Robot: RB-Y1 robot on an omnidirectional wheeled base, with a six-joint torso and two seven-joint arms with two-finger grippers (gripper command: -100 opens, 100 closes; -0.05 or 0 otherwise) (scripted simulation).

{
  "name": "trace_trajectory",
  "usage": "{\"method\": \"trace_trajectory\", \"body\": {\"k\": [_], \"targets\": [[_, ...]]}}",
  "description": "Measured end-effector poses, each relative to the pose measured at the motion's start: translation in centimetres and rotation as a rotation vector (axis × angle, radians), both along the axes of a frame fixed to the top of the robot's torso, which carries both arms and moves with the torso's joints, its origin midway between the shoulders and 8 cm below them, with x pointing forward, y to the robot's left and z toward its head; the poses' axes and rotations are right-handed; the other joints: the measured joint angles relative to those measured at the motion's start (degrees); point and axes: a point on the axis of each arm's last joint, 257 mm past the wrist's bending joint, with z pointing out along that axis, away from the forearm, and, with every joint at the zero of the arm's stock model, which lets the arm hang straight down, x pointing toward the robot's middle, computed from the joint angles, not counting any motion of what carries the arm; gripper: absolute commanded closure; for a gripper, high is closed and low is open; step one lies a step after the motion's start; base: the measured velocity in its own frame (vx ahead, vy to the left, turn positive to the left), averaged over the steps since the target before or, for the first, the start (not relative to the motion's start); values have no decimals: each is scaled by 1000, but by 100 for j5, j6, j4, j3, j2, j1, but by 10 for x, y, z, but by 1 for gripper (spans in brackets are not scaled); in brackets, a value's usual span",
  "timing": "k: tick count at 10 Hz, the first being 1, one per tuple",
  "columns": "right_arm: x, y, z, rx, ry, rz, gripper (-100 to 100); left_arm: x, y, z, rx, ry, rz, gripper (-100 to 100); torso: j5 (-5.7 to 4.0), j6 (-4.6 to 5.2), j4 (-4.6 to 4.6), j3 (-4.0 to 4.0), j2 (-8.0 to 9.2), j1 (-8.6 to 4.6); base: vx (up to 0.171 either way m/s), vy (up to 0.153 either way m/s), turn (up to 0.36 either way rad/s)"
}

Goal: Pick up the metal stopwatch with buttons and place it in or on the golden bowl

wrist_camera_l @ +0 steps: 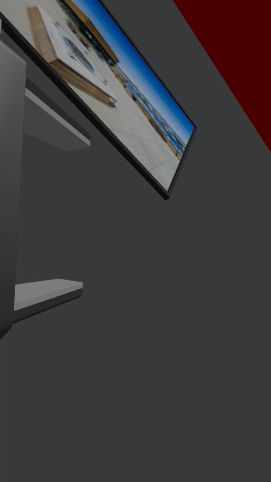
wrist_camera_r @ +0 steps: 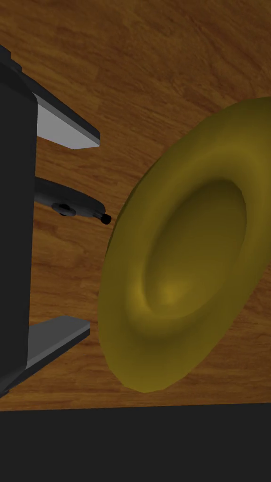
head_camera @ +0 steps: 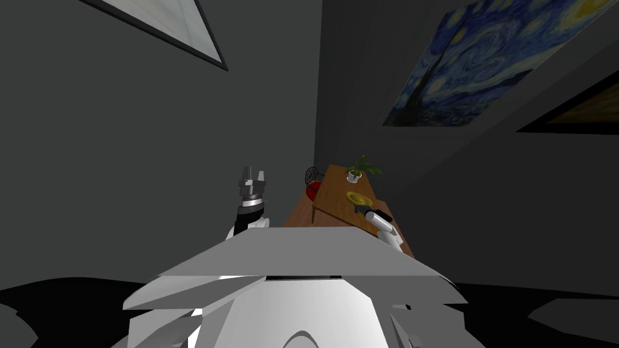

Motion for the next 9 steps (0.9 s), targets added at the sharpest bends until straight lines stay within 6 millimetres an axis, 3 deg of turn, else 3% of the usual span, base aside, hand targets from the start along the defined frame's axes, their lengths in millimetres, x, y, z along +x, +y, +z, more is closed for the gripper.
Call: {"method": "trace_trajectory", "body": {"k": [3, 8, 9], "targets": [[-17, -7, -25, 143, 38, -93, -100, 0, 0, 0, 0, 0, 0, 0, 1, 0, -1, -3, -6, 5, 45, 38, -27], [-32, -10, -43, 290, 67, -194, -100, 0, 0, 0, 0, 0, 0, 0, 0, -1, 1, 1, 1, 1, 25, 25, -19], [-32, -10, -43, 297, 68, -198, 0, 0, 0, 0, 0, 0, 0, 0, 0, -1, 1, 4, 6, -4, 0, 0, 0]]}}
